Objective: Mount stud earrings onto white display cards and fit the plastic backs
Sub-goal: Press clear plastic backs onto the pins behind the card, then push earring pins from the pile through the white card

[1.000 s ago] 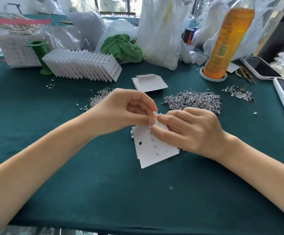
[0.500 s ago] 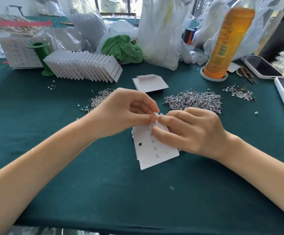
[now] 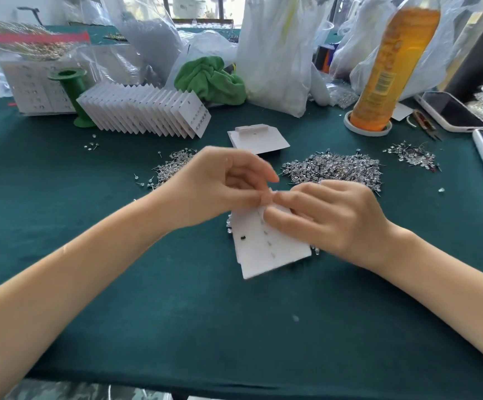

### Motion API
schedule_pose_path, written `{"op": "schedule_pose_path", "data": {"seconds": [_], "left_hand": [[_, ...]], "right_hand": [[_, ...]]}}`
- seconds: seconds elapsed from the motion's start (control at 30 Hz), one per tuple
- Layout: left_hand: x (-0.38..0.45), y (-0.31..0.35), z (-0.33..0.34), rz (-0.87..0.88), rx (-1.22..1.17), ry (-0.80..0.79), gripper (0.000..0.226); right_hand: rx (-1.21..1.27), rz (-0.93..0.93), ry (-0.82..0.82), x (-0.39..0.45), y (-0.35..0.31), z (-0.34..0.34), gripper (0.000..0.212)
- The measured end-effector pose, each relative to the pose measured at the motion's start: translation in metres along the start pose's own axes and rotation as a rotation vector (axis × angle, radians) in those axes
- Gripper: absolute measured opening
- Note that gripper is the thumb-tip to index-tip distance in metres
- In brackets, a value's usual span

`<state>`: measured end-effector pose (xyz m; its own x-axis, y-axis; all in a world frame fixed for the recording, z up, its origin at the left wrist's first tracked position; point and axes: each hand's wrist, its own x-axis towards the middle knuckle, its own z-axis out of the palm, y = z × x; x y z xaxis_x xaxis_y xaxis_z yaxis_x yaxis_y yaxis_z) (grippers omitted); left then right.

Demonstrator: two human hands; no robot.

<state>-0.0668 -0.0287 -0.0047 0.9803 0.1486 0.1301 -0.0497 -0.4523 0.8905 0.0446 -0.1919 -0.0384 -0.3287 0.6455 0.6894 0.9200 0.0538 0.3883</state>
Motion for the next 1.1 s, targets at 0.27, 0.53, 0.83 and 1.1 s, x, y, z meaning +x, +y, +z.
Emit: {"op": "schedule_pose_path", "data": {"seconds": [0.27,0.53,0.83,1.1], "left_hand": [[0.003,-0.001,-0.007,-0.143,-0.228,0.261,0.029],[0.001,-0.004,0.0,-0.202,-0.258,0.138,0.026],[0.002,-0.01,0.001,-0.26,-0.386,0.139,0.02],[0.003,-0.014,-0.002,-0.195,-0.266,0.25,0.018]], "right_hand": [[1.194,1.252,-0.001,0.016,0.0,-0.01,0.018],[1.487,1.399,-0.115,0.014,0.012,-0.011,0.032],[1.547,1.393,-0.174,0.012,0.017,-0.012,0.029],[1.499,1.418,-0.102,0.009,0.018,-0.011,0.026]]}}
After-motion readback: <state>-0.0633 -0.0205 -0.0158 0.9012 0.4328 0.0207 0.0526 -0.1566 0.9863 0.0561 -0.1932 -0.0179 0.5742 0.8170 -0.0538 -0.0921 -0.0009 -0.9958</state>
